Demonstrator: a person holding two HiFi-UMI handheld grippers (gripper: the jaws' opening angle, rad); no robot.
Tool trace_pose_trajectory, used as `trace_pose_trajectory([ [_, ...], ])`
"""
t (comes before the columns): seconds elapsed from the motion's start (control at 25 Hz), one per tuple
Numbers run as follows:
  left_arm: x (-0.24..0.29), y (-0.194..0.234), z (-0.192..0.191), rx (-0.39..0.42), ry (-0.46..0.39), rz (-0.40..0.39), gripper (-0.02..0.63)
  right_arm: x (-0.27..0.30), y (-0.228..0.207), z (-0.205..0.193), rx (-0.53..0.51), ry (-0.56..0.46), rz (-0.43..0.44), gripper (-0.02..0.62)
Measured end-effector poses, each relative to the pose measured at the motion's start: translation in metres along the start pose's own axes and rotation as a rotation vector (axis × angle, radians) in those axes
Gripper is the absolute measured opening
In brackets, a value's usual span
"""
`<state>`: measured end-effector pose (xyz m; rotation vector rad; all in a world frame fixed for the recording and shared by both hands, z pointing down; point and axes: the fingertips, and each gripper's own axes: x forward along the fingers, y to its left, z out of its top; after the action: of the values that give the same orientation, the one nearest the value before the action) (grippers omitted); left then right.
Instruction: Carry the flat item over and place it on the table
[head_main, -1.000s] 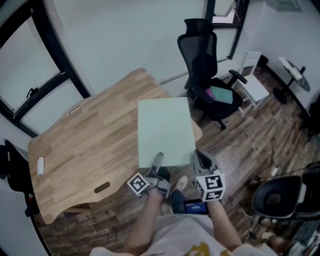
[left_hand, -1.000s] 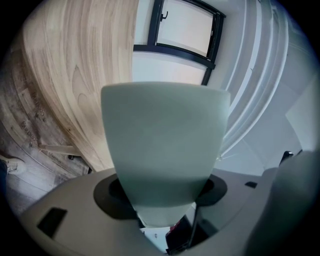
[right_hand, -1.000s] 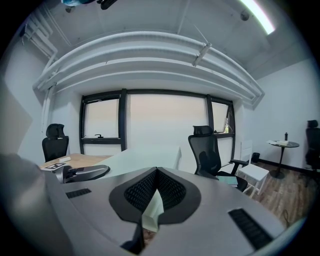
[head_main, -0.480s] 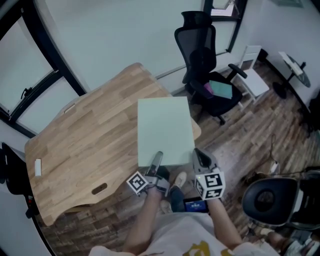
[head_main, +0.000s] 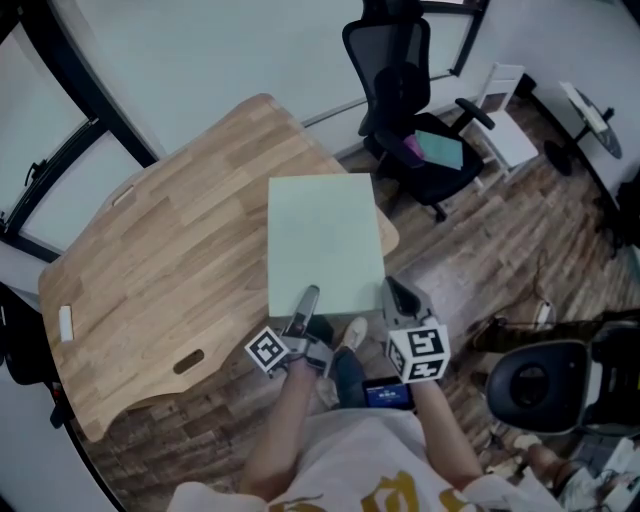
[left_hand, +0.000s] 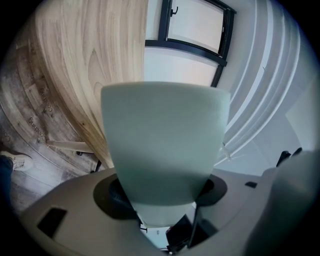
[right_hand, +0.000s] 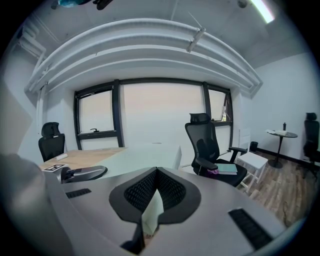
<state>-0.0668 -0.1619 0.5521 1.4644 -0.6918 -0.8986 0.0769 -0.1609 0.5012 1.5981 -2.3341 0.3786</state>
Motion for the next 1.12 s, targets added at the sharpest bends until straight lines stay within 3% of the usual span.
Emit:
trace_pose_trajectory([
  [1.12,-0.003,0.056,-0.011,-0.048,-0.019,0.090,0.290,0.012,-0.011,-0.047,0.030,0.109,0.025,-0.002],
])
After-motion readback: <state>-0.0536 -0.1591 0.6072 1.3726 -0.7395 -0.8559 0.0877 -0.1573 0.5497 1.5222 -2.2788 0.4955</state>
